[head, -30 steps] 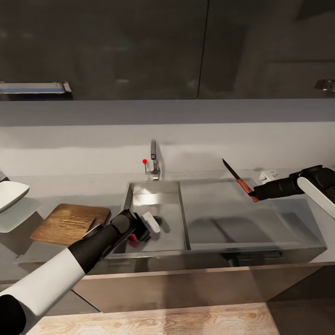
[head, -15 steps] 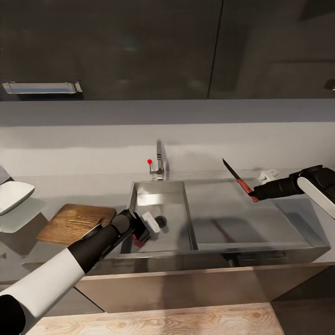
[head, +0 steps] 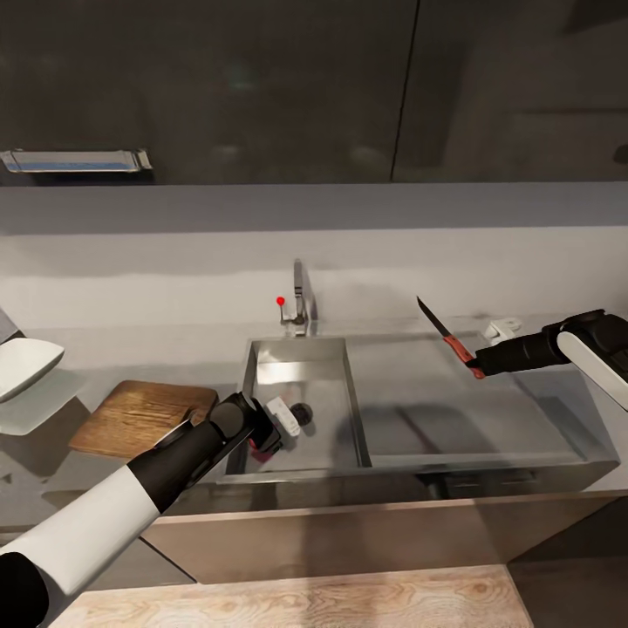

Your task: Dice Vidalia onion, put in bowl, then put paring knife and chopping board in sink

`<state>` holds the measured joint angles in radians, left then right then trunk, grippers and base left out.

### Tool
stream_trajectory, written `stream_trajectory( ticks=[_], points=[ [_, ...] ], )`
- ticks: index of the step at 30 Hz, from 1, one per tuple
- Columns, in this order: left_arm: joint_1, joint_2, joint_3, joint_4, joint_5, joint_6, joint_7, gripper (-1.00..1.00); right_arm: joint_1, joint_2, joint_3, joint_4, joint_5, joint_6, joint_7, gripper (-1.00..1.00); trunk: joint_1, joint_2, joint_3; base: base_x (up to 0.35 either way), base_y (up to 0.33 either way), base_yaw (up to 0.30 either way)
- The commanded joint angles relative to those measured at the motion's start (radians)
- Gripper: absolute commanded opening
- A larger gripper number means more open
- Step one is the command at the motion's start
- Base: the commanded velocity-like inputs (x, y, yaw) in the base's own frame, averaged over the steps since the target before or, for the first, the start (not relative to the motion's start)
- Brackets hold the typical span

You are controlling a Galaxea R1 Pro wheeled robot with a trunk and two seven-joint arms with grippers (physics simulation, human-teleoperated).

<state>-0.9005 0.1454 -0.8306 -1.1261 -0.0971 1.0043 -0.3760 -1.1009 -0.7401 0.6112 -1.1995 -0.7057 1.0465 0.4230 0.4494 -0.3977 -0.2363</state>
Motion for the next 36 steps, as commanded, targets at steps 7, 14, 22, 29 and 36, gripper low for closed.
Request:
stream_trajectory(
  ticks=[7,14,22,29,36],
  points=[
    [-0.001,0.002,-0.002,-0.003,-0.01,0.002,-0.009,1.0,-0.002,-0.001,0.002,0.0,0.009,0.001,0.011,-1.0,0.001,-0.002,-0.011,0.0,0.0,0.0],
    [-0.001,0.002,-0.002,-0.005,-0.01,0.002,-0.009,1.0,-0.002,-0.001,0.002,0.0,0.009,0.001,0.011,-1.0,0.001,-0.002,-0.019,0.0,0.0,0.0],
    [-0.001,0.002,-0.002,-0.006,-0.01,0.002,-0.009,1.0,-0.002,-0.001,0.002,0.0,0.009,0.001,0.011,-1.0,0.001,-0.002,-0.02,0.044,0.171,0.0],
    [-0.001,0.003,-0.002,-0.006,-0.01,0.002,-0.009,1.0,-0.002,-0.001,0.002,0.0,0.009,0.001,0.011,-1.0,0.001,-0.002,-0.021,0.022,0.057,0.0],
    [-0.001,0.001,-0.003,-0.005,-0.01,0.002,-0.008,1.0,-0.002,-0.001,0.002,0.0,0.009,0.001,0.011,-1.0,0.001,-0.002,-0.027,0.001,0.004,0.0]
  ],
)
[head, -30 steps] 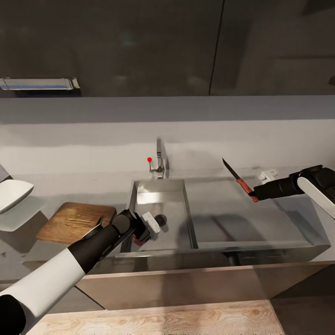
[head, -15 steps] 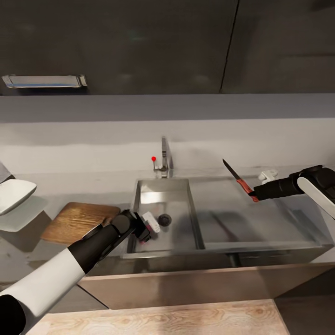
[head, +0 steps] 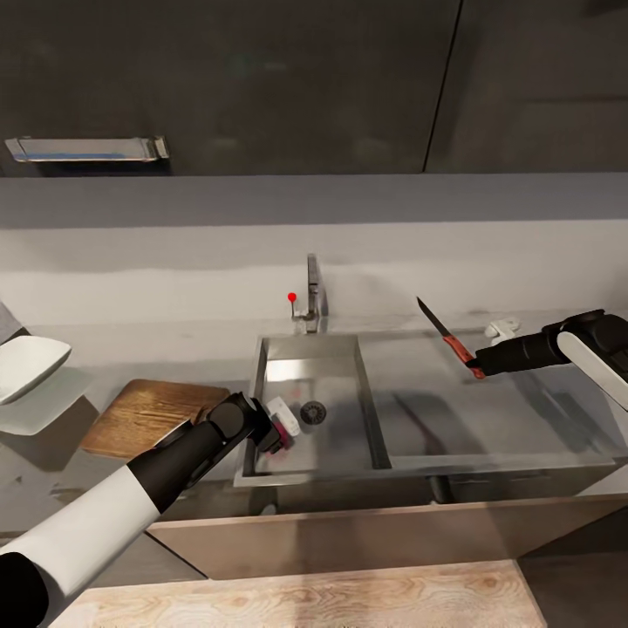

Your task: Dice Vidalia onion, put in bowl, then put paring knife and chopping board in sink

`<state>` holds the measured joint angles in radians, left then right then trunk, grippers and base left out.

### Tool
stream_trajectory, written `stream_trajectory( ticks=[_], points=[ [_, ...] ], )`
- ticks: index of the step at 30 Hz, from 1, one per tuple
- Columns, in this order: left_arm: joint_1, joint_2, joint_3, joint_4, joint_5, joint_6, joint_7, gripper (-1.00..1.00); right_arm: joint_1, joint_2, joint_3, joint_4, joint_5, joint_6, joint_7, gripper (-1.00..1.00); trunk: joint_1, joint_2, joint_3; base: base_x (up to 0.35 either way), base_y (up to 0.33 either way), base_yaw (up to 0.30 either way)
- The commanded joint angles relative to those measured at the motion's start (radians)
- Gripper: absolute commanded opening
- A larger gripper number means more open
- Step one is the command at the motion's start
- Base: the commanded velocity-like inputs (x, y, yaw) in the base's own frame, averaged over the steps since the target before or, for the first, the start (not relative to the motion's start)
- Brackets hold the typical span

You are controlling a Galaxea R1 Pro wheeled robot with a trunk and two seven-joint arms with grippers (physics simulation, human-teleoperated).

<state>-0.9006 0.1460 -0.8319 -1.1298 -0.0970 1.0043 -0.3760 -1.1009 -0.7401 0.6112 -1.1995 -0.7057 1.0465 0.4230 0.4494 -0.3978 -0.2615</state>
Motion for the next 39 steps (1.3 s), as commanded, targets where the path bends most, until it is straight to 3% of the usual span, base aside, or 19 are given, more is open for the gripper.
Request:
stream_trajectory(
  ticks=[1,39],
  points=[
    [-0.001,0.0,-0.002,-0.001,-0.01,0.002,-0.009,1.0,-0.002,-0.001,0.002,0.0,0.009,0.001,0.011,-1.0,0.001,-0.002,-0.002,0.0,0.0,0.0],
    [-0.001,0.001,-0.003,-0.013,-0.01,0.001,-0.008,1.0,-0.002,-0.001,0.002,0.0,0.009,0.001,0.011,-1.0,0.001,-0.002,-0.012,0.0,0.0,-0.013]
  ],
)
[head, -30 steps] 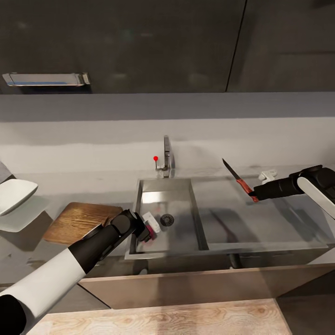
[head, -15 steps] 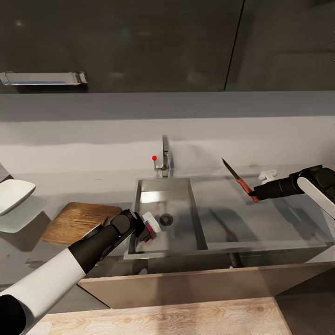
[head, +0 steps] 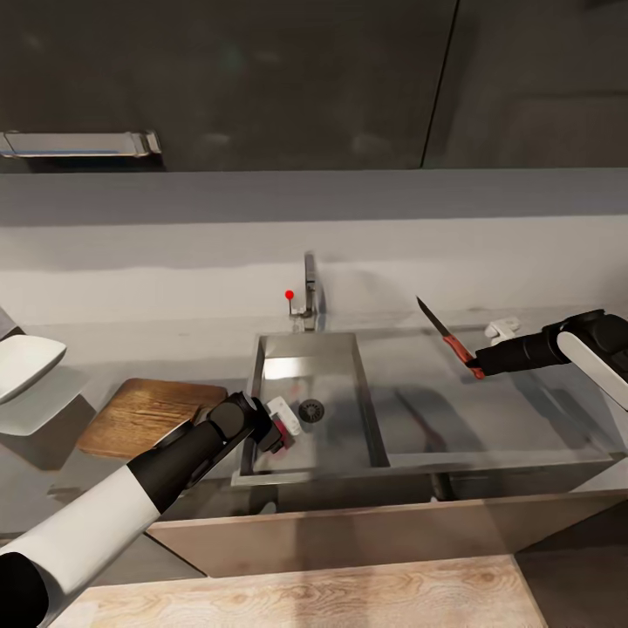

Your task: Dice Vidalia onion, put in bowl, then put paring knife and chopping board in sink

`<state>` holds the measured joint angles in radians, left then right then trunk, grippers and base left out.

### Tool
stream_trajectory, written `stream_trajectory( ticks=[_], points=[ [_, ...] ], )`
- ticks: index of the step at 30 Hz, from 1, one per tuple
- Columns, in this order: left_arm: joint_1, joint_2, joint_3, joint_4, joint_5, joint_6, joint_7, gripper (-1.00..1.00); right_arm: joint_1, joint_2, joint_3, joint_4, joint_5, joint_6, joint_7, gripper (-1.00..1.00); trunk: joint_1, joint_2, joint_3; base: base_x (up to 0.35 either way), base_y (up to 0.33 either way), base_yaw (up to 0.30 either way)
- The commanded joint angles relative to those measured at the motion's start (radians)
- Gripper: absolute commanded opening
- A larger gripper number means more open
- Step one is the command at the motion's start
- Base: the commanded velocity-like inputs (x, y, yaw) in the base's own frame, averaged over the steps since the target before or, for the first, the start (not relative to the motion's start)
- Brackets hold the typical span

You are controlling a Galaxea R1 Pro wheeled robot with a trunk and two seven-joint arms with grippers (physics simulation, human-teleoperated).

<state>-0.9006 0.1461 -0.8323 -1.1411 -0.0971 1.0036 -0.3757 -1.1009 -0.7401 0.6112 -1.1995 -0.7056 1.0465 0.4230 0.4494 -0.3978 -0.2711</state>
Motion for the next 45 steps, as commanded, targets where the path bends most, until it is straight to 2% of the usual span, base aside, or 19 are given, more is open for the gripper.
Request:
stream_trajectory(
  ticks=[1,24,45],
  points=[
    [-0.001,0.001,-0.002,-0.002,-0.01,0.002,-0.008,1.0,-0.002,-0.001,0.002,0.0,0.01,0.001,0.011,-1.0,0.001,-0.002,-0.003,0.0,0.0,0.0],
    [-0.001,0.003,-0.002,-0.008,-0.01,0.003,-0.008,1.0,-0.002,-0.001,0.002,0.0,0.009,0.001,0.011,-1.0,0.001,-0.002,-0.038,0.0,0.0,0.0],
    [-0.001,0.003,-0.002,-0.008,-0.01,0.002,-0.008,1.0,-0.002,-0.001,0.002,0.0,0.009,0.001,0.011,-1.0,0.001,-0.002,-0.039,0.078,0.007,0.0]
  ],
)
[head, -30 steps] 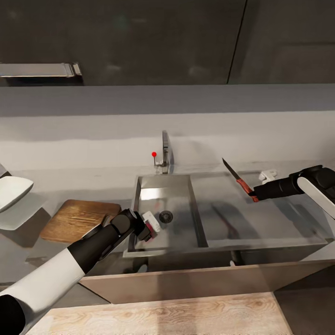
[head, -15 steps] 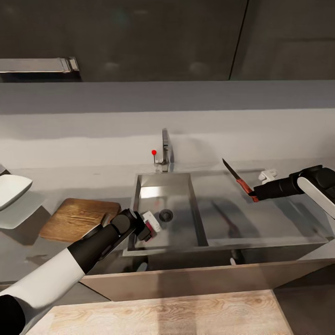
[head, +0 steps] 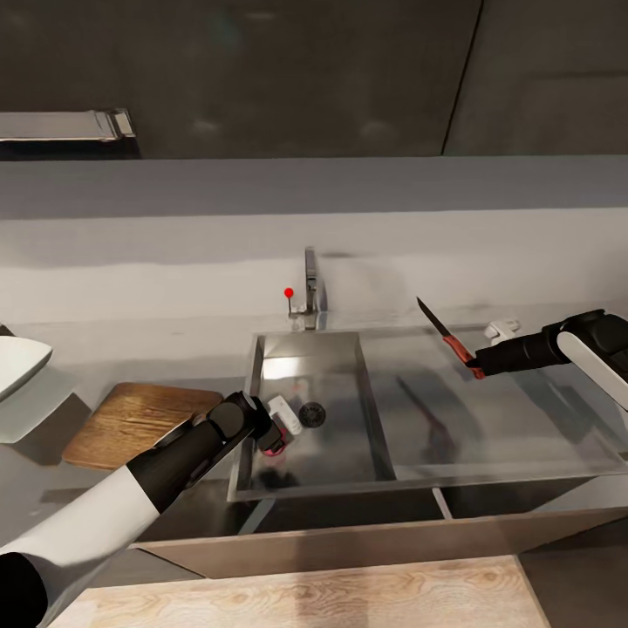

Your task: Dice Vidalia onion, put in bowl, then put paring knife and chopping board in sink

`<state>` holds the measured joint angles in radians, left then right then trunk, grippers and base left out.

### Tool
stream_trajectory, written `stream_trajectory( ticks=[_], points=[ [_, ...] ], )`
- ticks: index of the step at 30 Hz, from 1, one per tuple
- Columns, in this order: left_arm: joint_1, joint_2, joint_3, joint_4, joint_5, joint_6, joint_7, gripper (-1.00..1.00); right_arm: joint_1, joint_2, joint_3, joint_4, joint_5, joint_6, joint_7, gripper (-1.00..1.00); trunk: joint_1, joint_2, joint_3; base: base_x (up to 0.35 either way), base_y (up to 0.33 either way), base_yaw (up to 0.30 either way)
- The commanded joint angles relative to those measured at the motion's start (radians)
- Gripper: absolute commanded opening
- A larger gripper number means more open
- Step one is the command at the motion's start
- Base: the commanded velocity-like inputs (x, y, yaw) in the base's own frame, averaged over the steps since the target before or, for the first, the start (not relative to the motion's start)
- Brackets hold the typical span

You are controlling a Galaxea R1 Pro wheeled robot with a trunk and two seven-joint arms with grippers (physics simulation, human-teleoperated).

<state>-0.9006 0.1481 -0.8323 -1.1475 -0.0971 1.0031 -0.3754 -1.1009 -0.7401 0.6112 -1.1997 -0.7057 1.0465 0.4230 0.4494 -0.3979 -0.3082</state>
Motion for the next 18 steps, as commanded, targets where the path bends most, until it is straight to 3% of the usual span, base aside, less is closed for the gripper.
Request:
stream_trajectory(
  ticks=[1,18],
  points=[
    [-0.001,0.001,-0.002,-0.001,-0.01,0.002,-0.008,1.0,-0.002,-0.001,0.002,0.0,0.009,0.001,0.011,-1.0,0.001,-0.002,-0.002,0.002,0.0,0.0],
    [-0.001,0.001,-0.002,-0.001,-0.01,0.002,-0.008,1.0,-0.002,-0.001,0.002,0.0,0.009,0.001,0.011,-1.0,0.001,-0.002,-0.013,0.0,0.0,0.0]
  ],
)
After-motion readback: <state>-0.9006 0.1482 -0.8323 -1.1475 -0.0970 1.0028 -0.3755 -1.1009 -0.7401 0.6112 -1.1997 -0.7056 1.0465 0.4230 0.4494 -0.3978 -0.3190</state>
